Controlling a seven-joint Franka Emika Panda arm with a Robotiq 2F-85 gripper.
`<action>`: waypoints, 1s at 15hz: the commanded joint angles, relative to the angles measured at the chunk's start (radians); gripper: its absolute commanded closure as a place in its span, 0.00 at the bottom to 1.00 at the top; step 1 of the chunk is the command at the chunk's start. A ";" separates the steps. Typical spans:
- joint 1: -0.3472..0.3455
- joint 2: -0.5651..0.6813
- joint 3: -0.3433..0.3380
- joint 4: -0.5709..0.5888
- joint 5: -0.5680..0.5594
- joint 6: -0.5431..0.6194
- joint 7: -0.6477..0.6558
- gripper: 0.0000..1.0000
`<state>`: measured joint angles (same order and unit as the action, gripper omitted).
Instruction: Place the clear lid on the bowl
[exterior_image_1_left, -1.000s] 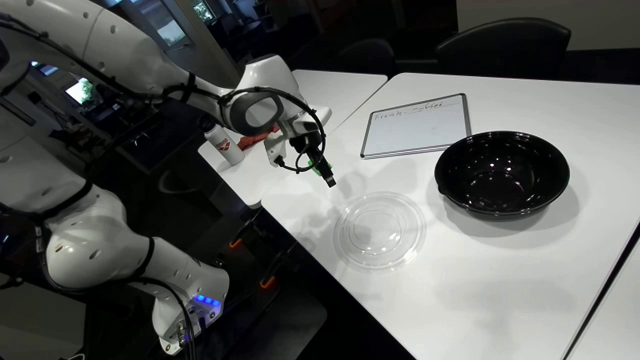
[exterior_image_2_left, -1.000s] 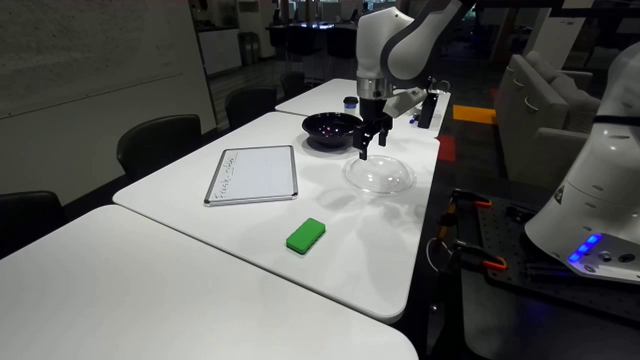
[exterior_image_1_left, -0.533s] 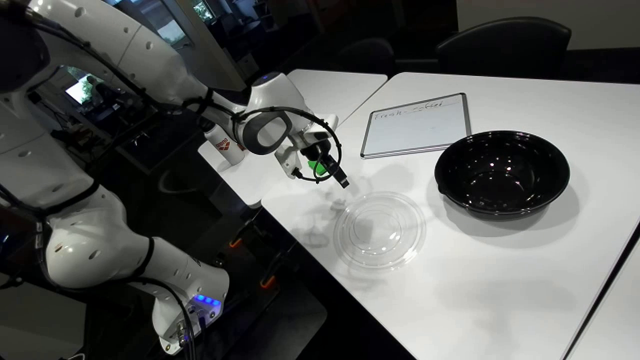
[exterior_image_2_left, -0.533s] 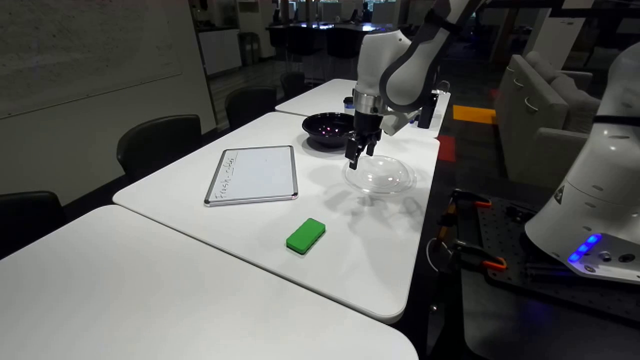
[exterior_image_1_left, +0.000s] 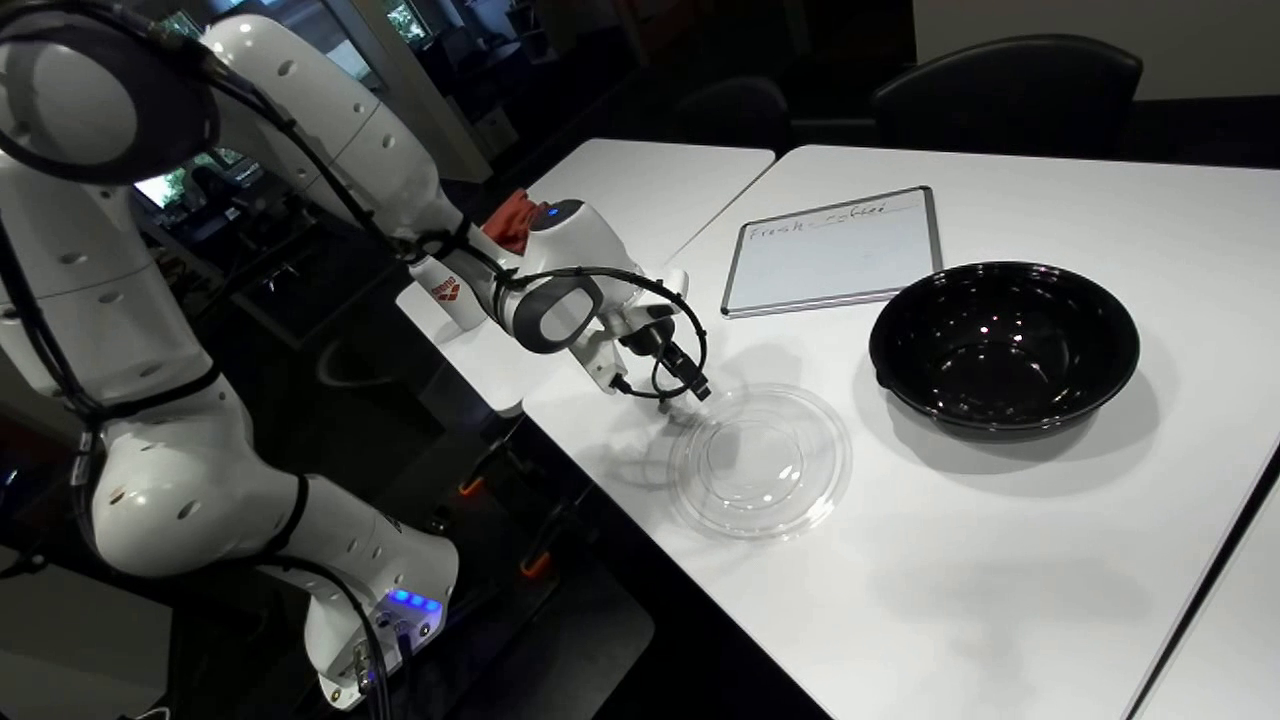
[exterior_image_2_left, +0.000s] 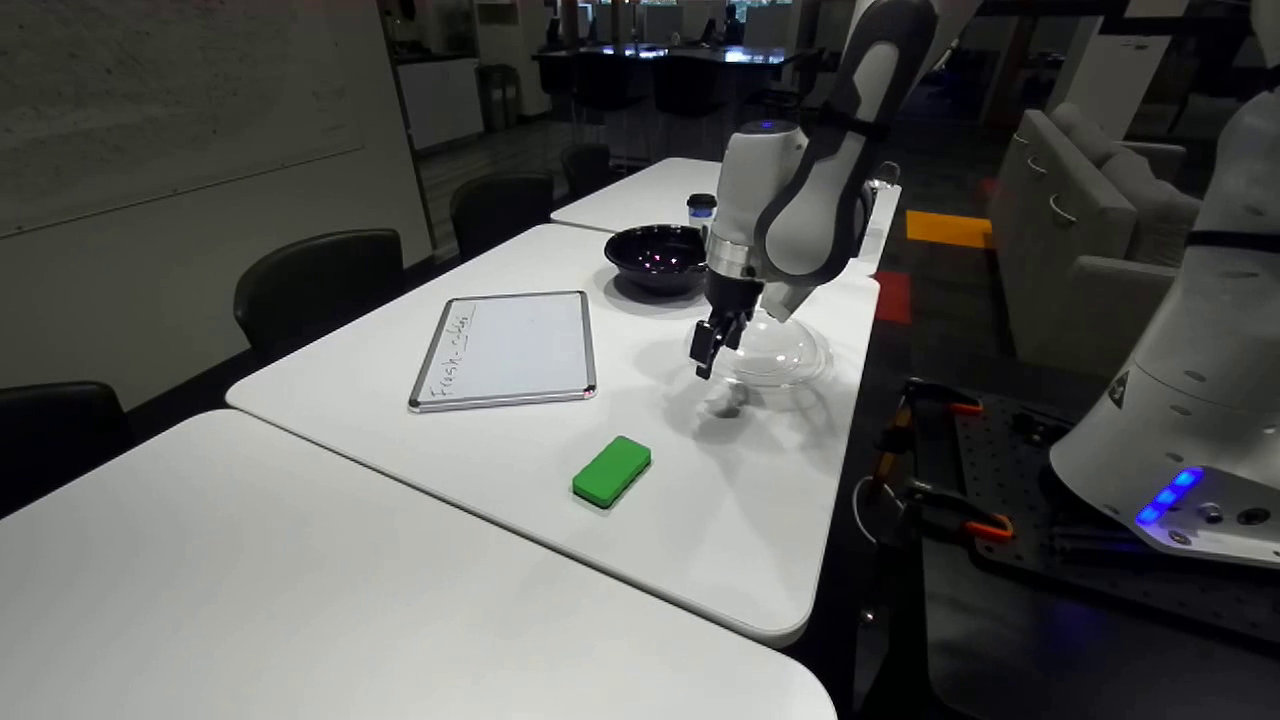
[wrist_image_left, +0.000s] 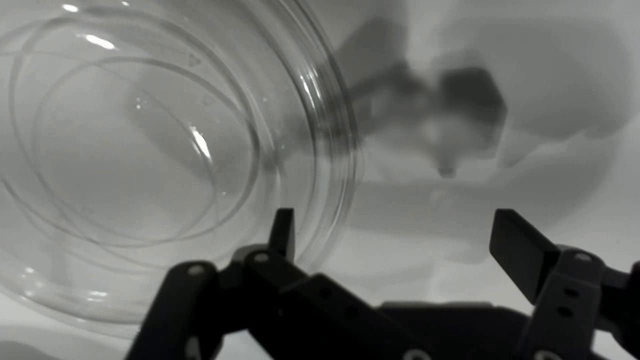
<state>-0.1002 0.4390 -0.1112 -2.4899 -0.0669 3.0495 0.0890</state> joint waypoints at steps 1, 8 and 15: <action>-0.024 0.061 0.026 0.024 0.031 0.062 -0.048 0.00; -0.079 0.133 0.069 0.072 0.033 0.064 -0.068 0.26; -0.109 0.142 0.093 0.095 0.035 0.056 -0.088 0.77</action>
<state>-0.1851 0.5725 -0.0375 -2.4052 -0.0588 3.0974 0.0433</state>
